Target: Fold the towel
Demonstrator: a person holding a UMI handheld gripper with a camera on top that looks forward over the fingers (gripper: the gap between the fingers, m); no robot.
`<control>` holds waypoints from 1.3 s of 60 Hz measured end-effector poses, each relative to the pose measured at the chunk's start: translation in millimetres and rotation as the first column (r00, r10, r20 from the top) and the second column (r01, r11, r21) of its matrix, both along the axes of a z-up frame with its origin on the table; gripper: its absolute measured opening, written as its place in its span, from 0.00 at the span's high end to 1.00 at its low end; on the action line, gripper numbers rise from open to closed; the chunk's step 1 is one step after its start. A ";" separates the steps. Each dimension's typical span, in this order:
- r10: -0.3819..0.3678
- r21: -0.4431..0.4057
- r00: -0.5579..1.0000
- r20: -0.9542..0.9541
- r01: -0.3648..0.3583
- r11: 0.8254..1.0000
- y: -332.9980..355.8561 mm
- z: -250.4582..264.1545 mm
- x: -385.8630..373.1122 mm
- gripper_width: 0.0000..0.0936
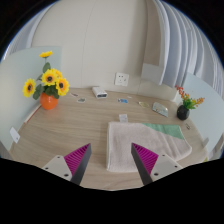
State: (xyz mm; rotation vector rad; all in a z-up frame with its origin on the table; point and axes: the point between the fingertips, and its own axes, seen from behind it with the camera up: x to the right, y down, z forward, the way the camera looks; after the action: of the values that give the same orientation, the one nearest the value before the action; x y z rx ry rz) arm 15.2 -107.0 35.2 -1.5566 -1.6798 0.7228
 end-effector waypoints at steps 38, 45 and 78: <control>0.083 -0.324 0.983 0.166 -0.025 0.946 -75.3 39.9 -5.5 0.97; 0.027 -0.495 0.992 0.123 0.038 0.868 -59.5 97.0 -13.2 0.97; -0.140 -0.297 0.964 0.226 0.205 0.933 154.2 -21.1 -14.7 0.96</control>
State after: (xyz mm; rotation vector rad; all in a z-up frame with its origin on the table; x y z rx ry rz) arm 0.4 47.2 14.1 -2.0381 -1.5961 0.7937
